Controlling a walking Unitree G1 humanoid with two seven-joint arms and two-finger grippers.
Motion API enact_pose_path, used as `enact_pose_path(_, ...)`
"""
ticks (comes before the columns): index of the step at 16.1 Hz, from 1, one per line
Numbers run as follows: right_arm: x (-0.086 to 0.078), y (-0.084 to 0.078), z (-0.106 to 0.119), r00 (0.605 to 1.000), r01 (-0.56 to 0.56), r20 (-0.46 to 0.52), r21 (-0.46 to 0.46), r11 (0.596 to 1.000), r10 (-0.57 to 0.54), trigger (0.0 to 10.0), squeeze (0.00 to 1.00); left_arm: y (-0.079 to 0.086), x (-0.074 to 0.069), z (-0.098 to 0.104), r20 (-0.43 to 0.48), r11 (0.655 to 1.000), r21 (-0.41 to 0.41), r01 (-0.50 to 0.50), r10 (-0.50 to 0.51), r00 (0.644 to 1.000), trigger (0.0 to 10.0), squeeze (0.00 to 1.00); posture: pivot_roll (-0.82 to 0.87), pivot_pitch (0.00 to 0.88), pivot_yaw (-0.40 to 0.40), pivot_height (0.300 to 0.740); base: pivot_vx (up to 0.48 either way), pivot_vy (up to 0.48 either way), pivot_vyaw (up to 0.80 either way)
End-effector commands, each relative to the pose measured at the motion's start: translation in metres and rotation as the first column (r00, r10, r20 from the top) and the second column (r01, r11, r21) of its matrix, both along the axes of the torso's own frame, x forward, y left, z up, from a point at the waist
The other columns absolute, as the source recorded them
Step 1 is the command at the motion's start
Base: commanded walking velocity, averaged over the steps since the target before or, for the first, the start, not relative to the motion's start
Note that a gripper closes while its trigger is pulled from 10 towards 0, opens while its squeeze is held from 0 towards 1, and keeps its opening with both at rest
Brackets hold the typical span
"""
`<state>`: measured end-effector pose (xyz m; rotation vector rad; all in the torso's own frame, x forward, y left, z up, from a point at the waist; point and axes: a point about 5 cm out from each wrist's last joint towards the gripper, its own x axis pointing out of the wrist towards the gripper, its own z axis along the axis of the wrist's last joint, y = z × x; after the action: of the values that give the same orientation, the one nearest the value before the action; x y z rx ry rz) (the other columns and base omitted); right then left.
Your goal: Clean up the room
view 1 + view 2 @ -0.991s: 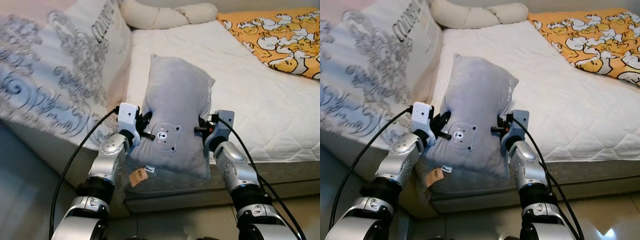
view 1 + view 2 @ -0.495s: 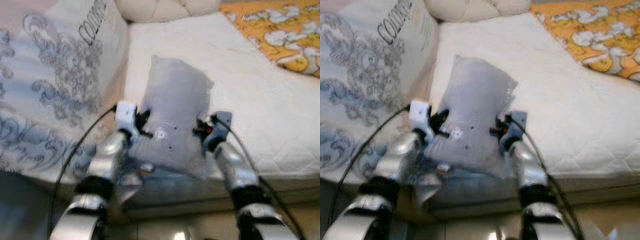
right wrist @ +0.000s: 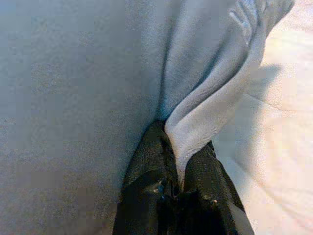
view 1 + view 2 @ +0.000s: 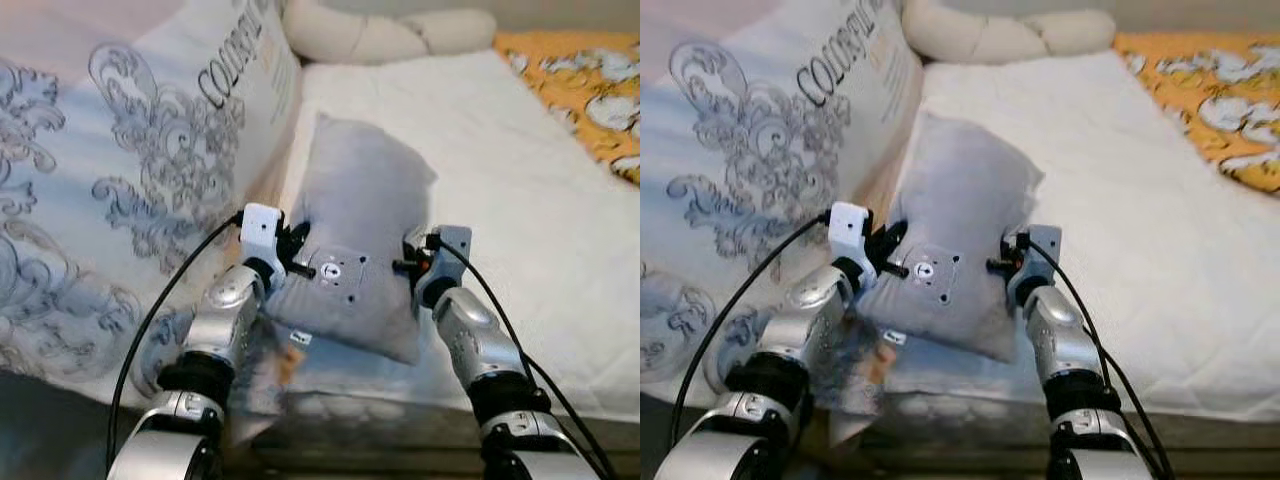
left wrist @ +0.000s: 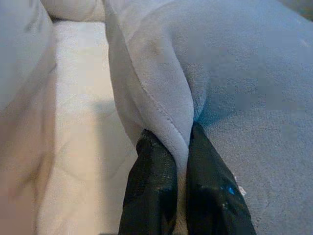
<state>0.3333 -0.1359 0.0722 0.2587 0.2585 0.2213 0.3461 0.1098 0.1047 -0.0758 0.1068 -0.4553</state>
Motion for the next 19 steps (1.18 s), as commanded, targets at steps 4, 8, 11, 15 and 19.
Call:
enact_pose_path(4, -0.001, 0.009, -0.005, 0.999, -0.010, -0.038, -0.015, 1.000, 0.009, 10.0, 1.00, 0.010, 0.004, 0.011, 0.069, 0.997, 0.064, -0.033, 0.028, 0.997, 10.0, 0.00, -0.05, 0.000, 0.081, 0.740, 0.082, 0.000, 0.00)
enact_pose_path(8, -0.003, -0.016, -0.015, 0.997, 0.066, -0.037, -0.174, 0.982, -0.073, 10.0, 1.00, 0.020, 0.011, 0.024, 0.132, 0.982, 0.153, -0.112, 0.092, 0.987, 10.0, 0.00, -0.04, 0.000, 0.077, 0.740, 0.000, 0.000, 0.00)
enact_pose_path(11, -0.007, -0.021, -0.013, 0.998, -0.063, -0.005, -0.115, 0.991, 0.063, 10.0, 1.00, 0.035, 0.019, 0.036, 0.191, 0.943, 0.267, -0.201, 0.153, 0.970, 10.0, 0.00, -0.04, 0.000, 0.081, 0.740, 0.000, 0.000, 0.00)
enact_pose_path(15, -0.023, -0.004, 0.000, 0.908, -0.403, 0.094, -0.075, 0.912, 0.409, 10.0, 1.00, 0.045, 0.023, 0.045, 0.243, 0.914, 0.332, -0.232, 0.155, 0.958, 10.0, 0.00, -0.05, 0.000, 0.088, 0.740, 0.000, 0.000, 0.00)
enact_pose_path(19, -0.036, -0.001, 0.008, 0.823, -0.553, 0.127, -0.046, 0.832, 0.554, 10.0, 1.00, 0.045, 0.028, 0.041, 0.200, 0.913, 0.375, -0.157, 0.086, 0.976, 10.0, 0.00, -0.06, 0.000, 0.097, 0.740, 0.000, 0.000, 0.00)
